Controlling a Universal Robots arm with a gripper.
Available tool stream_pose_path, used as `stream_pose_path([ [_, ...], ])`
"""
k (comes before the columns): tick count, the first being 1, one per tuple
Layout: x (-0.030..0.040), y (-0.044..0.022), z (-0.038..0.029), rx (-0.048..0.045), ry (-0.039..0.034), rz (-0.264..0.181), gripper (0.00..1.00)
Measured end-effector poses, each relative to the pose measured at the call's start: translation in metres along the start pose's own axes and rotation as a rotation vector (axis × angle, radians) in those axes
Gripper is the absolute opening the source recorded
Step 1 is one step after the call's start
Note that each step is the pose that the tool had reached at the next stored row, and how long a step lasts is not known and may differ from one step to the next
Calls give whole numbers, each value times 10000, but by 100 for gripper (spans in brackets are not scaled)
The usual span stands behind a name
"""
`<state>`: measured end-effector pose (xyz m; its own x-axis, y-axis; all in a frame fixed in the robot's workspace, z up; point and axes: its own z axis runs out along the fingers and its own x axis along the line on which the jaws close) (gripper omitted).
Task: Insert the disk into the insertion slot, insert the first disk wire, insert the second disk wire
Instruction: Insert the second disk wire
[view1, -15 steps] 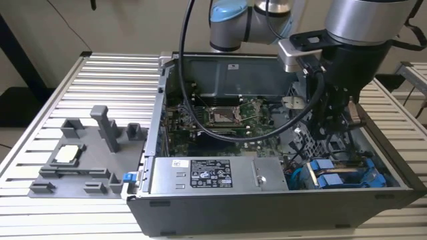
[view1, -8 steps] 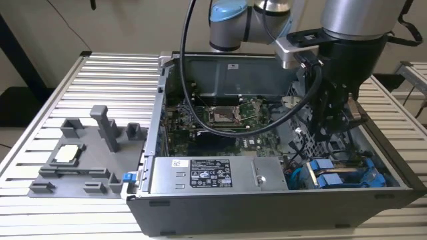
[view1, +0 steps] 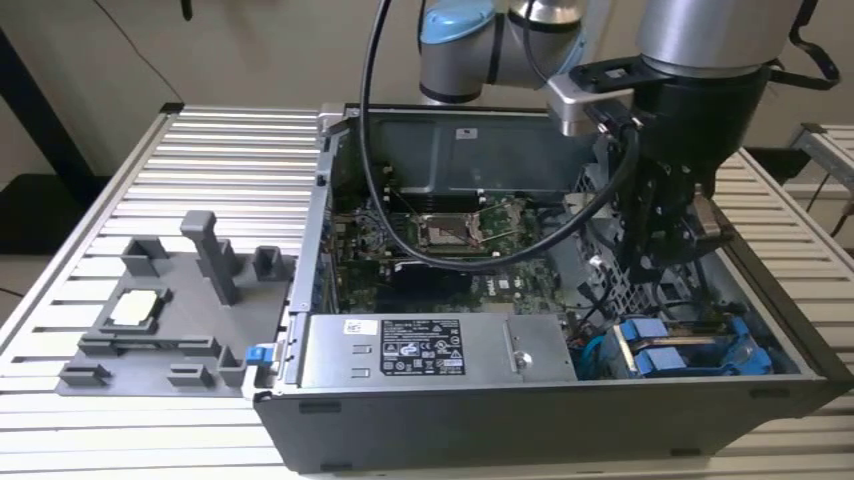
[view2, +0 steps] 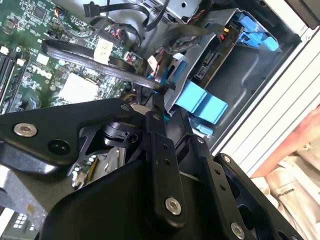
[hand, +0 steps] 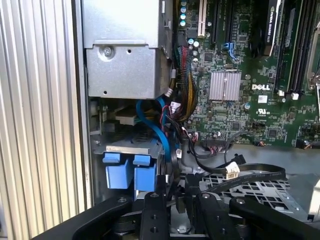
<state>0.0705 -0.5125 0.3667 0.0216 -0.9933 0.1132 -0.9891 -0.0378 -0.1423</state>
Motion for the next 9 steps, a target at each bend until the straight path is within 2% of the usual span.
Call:
stream_pose_path([
  [6,-23,0,4,44,-5,5,30],
  [8,-26,1,9,64,-33,11,30],
  [9,-27,2,12,73,-83,20,30],
])
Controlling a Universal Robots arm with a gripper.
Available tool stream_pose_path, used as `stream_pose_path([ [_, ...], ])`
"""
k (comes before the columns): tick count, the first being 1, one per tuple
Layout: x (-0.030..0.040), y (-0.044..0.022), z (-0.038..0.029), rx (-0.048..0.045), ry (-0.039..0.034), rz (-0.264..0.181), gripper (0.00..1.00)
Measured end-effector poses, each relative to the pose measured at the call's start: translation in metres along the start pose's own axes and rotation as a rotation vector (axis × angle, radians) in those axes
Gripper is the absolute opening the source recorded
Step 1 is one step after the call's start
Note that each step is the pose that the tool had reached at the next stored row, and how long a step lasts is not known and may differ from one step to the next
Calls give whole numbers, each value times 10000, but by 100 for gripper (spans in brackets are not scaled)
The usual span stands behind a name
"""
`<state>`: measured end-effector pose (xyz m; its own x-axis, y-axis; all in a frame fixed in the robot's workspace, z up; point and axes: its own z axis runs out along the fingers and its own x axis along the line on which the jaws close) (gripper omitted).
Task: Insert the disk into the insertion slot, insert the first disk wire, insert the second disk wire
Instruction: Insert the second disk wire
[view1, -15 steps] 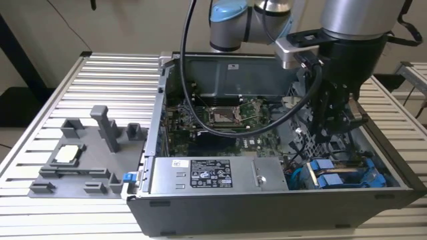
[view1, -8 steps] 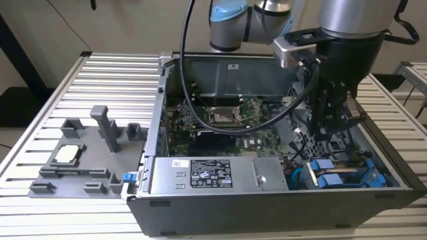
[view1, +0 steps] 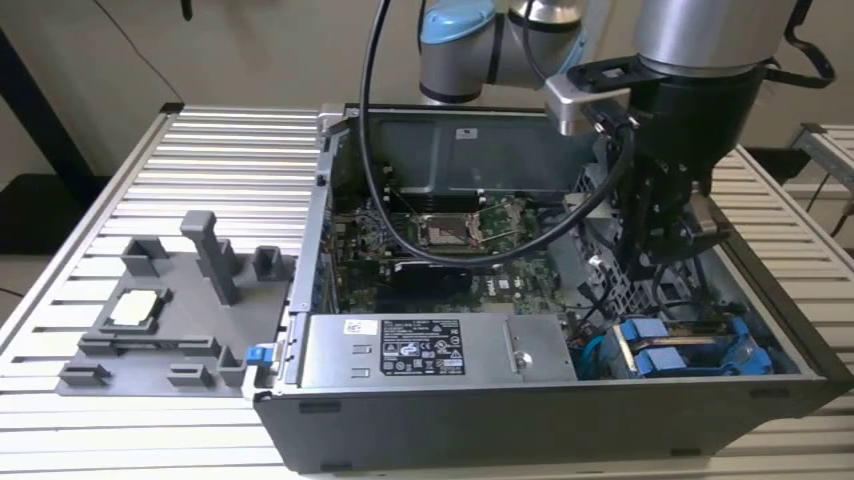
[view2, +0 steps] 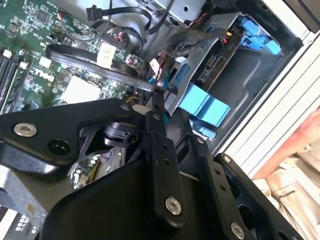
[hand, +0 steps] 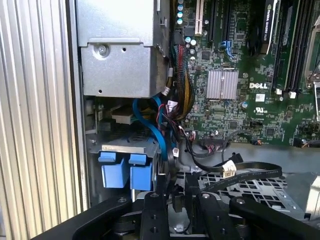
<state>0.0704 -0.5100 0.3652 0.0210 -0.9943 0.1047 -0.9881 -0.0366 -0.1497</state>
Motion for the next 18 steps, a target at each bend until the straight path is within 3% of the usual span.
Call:
stream_pose_path([
  [2,-2,1,4,9,-46,8,30],
  [6,-1,1,5,10,-48,8,30],
  [8,-1,1,5,10,-48,9,27],
  [9,-1,1,5,10,-47,9,20],
  [18,10,0,9,11,-48,9,15],
])
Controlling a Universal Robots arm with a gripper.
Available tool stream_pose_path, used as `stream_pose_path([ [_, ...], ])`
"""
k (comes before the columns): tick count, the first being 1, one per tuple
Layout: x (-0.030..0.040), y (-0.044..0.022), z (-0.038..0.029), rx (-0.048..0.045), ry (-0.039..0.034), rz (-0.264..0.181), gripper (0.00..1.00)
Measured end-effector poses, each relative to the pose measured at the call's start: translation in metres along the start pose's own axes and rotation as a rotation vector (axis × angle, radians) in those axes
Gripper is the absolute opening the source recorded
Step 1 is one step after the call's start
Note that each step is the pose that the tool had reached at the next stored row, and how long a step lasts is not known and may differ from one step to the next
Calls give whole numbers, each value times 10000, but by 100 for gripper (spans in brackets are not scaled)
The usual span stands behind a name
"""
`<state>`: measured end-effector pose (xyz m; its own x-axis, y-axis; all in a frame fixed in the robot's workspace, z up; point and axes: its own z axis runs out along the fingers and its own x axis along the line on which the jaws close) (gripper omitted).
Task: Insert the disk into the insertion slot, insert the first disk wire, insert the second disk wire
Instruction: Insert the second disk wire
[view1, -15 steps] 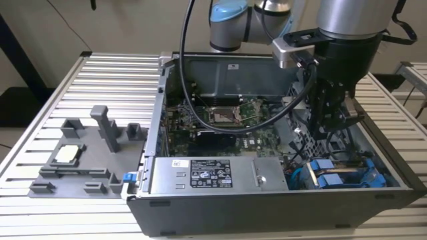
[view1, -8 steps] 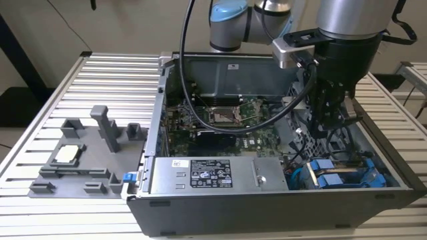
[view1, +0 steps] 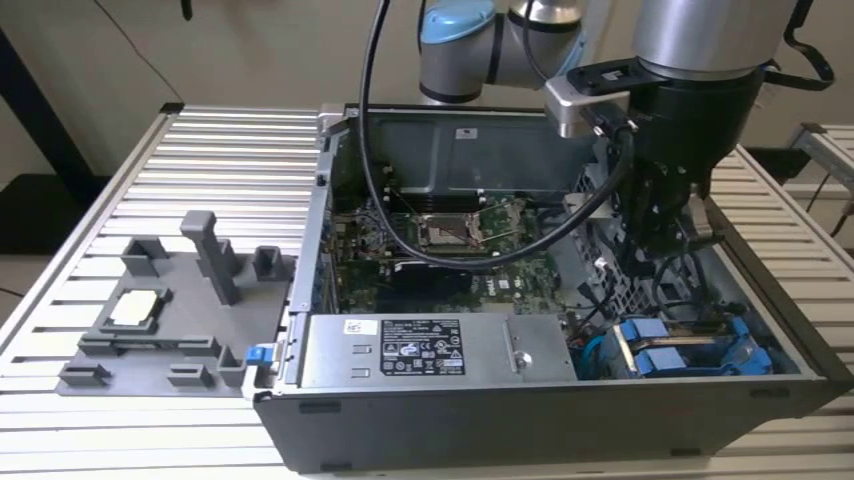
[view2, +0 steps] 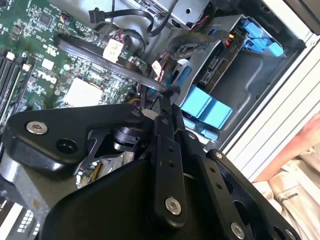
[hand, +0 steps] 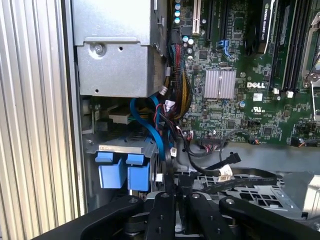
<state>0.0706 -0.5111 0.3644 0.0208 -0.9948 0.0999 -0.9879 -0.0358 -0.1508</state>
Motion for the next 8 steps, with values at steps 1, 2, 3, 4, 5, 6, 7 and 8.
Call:
stream_pose_path([
  [1,6,0,1,0,0,0,15],
  [2,11,0,3,-1,0,1,15],
  [3,13,0,4,-1,-1,1,15],
  [4,13,0,3,-1,0,1,15],
  [5,13,-1,3,-1,0,0,15],
  [6,13,-1,3,-1,0,0,15],
  [7,13,-1,4,0,0,0,15],
  [8,13,-1,4,-1,1,0,15],
])
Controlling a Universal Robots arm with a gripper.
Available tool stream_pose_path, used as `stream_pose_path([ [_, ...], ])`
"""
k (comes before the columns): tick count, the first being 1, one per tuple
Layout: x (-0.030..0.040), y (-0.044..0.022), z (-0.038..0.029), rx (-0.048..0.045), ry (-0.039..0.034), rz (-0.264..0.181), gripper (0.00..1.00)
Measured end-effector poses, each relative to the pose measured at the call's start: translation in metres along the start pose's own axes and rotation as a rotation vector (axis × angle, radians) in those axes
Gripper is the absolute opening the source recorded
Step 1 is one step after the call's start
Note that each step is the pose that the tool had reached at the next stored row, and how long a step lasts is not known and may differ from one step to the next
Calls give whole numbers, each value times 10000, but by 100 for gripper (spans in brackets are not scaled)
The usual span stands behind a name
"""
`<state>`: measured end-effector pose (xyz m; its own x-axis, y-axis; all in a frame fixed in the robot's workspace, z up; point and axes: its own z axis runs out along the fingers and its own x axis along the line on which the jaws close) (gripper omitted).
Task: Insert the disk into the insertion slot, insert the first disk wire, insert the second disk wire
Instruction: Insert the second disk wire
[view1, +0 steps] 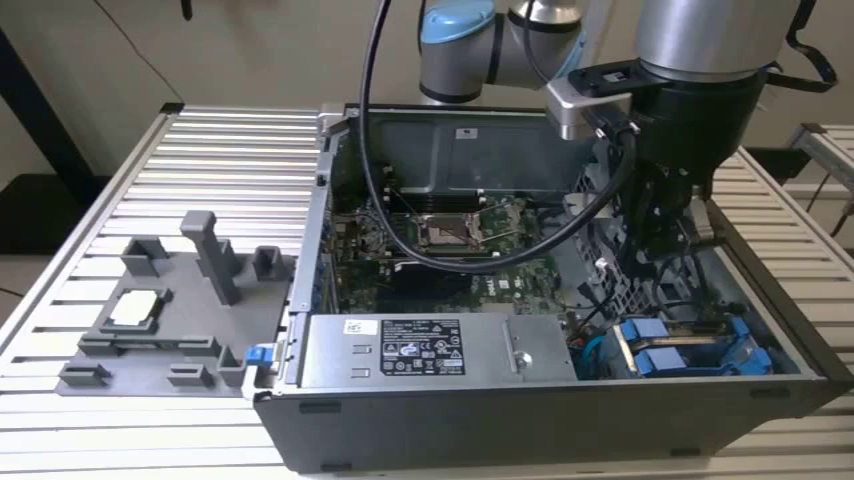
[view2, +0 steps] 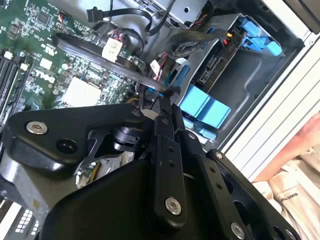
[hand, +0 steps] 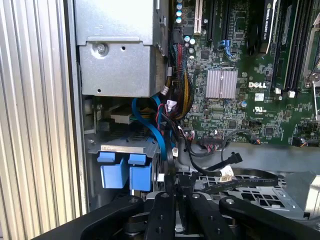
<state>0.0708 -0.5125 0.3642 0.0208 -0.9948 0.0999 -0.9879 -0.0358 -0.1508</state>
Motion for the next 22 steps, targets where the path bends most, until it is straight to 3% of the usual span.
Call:
stream_pose_path([
  [2,0,-5,1,1,1,-7,17],
  [3,1,-11,2,2,-1,-18,23],
  [8,2,-40,3,8,-15,-82,23],
  [14,1,-42,4,20,-82,-168,23],
  [16,2,-43,6,26,-133,-181,23],
  [22,1,-42,8,25,-131,-183,21],
])
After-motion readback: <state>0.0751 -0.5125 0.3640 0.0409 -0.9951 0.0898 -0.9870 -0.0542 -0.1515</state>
